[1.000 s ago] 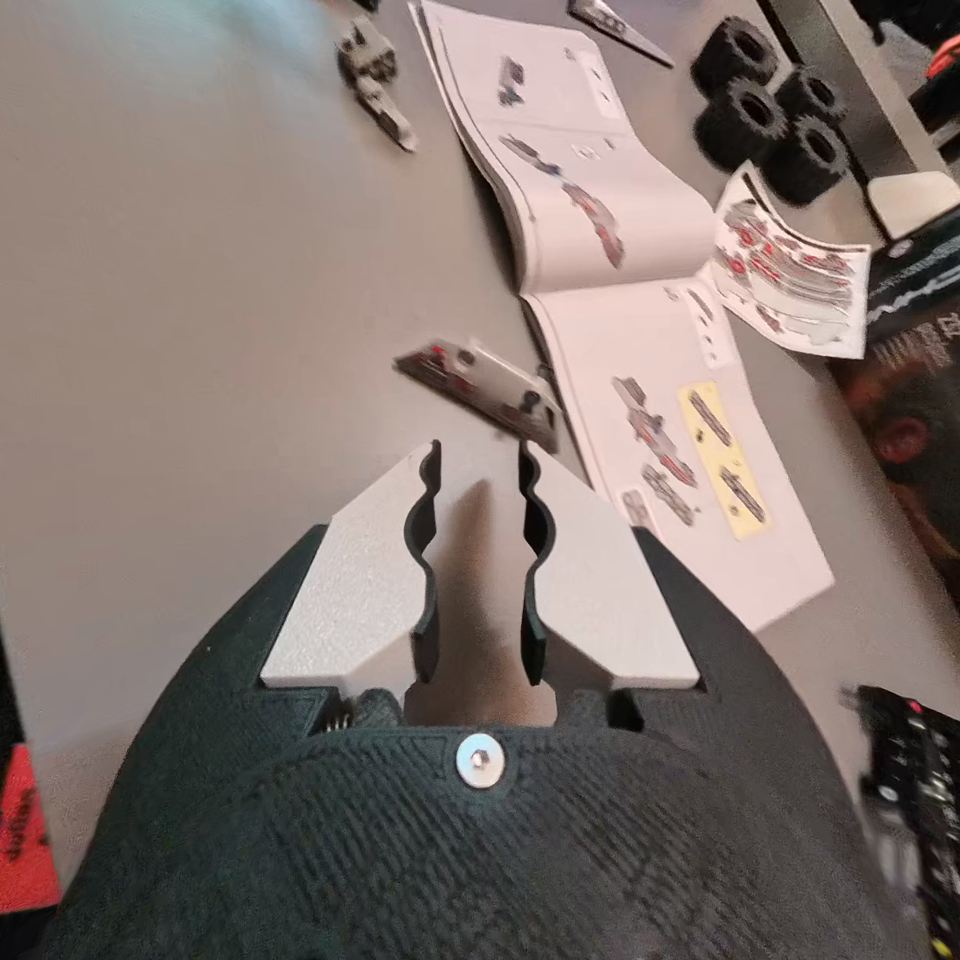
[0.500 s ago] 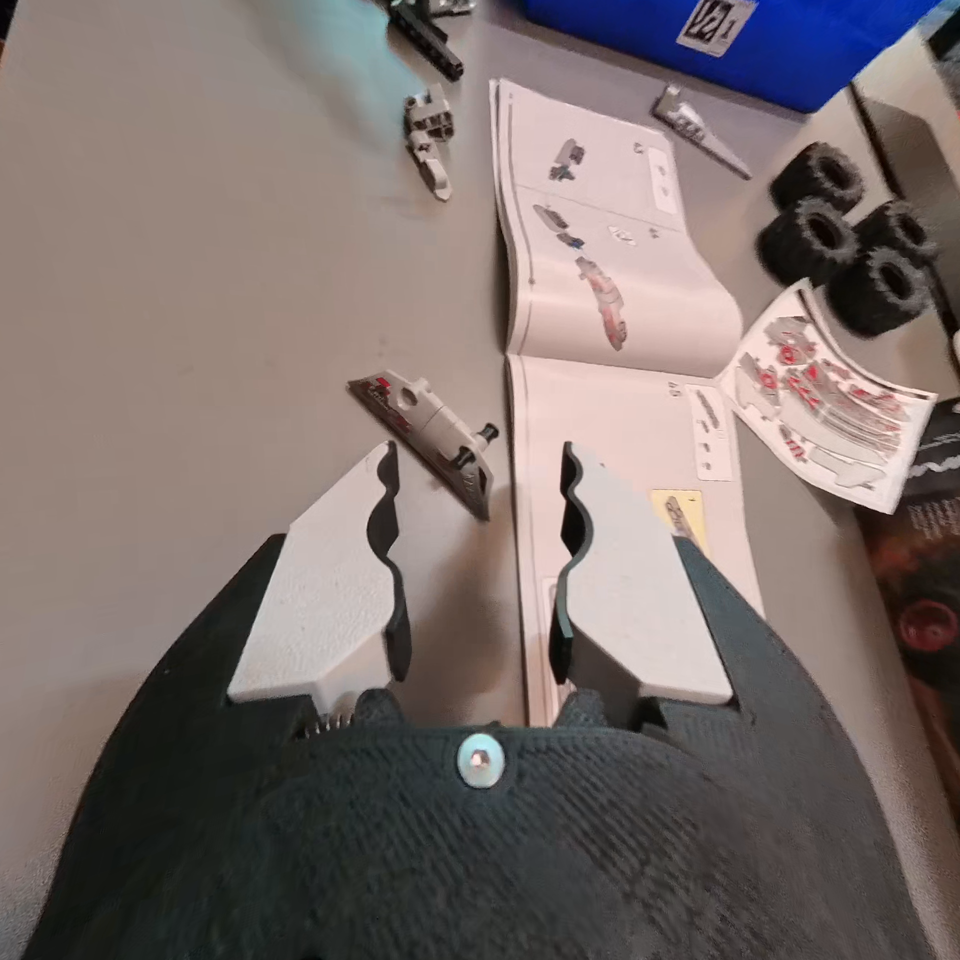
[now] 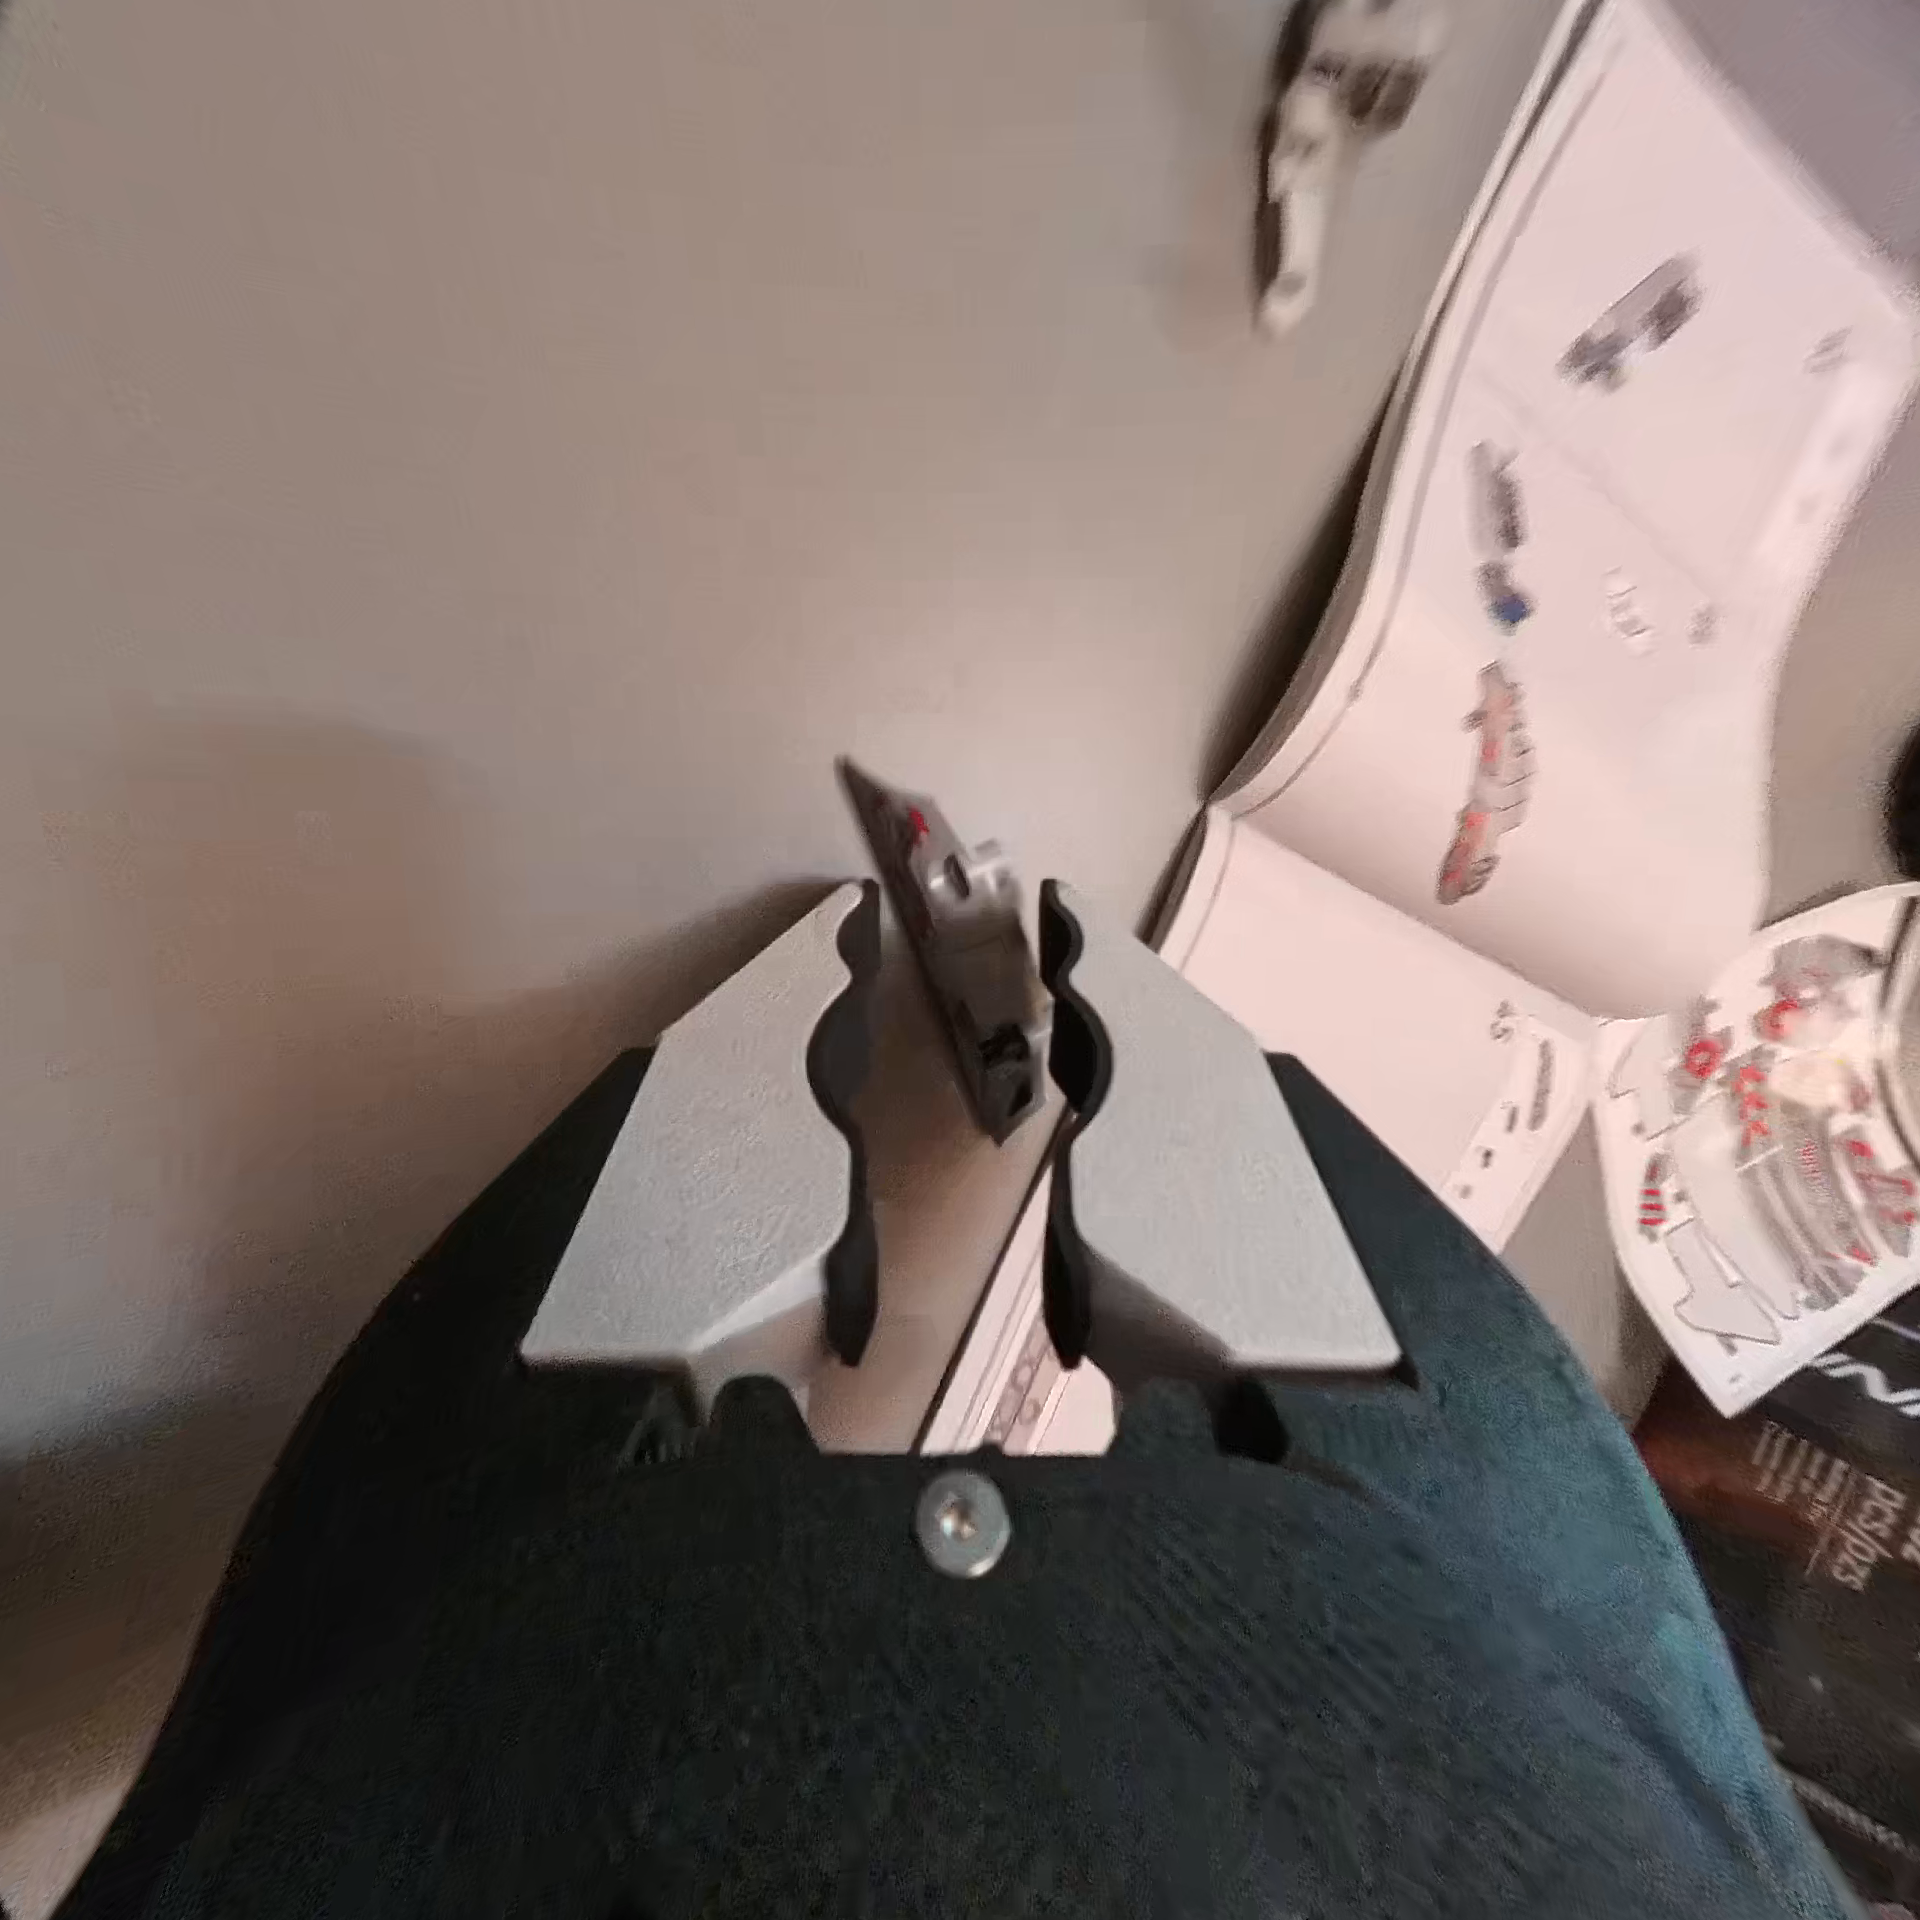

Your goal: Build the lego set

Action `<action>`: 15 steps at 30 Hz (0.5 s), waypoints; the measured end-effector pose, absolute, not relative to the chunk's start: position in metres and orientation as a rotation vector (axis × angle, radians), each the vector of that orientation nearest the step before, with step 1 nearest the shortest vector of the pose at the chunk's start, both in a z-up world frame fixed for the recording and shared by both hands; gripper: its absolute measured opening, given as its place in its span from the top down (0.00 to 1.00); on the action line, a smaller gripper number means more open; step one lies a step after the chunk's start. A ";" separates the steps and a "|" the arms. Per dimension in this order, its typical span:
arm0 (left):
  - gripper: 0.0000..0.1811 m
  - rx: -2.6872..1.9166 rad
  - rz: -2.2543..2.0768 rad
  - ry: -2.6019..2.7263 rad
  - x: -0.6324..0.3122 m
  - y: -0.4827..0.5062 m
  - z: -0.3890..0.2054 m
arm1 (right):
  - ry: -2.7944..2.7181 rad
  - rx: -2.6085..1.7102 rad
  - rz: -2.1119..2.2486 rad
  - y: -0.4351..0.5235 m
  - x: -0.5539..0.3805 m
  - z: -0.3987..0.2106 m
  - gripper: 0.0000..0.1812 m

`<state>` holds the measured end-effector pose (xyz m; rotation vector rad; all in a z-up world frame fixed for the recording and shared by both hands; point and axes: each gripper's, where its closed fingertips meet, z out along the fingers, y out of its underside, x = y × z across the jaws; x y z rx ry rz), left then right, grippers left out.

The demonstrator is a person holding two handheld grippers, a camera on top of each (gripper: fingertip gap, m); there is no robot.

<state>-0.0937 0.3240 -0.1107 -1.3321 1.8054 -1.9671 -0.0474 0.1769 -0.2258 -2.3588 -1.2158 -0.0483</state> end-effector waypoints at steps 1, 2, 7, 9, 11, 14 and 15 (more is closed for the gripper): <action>0.97 -1.328 -1.967 1.808 -0.094 0.324 -0.110 | -1.217 -2.372 -0.029 0.177 -0.048 -0.227 0.88; 0.97 -1.325 -1.966 1.809 -0.095 0.324 -0.109 | -1.213 -2.380 0.001 0.176 -0.050 -0.227 0.89; 0.97 -1.317 -1.969 1.800 -0.097 0.326 -0.107 | -0.748 -2.497 0.046 0.184 -0.044 -0.222 0.91; 0.97 -1.318 -1.973 1.796 -0.098 0.327 -0.106 | -0.253 -2.491 0.120 0.193 -0.034 -0.217 0.92; 0.97 -1.321 -1.976 1.791 -0.098 0.329 -0.106 | 0.160 -2.292 0.371 0.200 -0.040 -0.202 0.92; 0.97 -1.317 -1.979 1.790 -0.098 0.329 -0.106 | 0.488 -2.057 0.546 0.193 -0.035 -0.193 0.92; 0.97 -1.317 -1.980 1.791 -0.098 0.329 -0.107 | 0.551 -2.023 0.543 0.188 -0.030 -0.196 0.92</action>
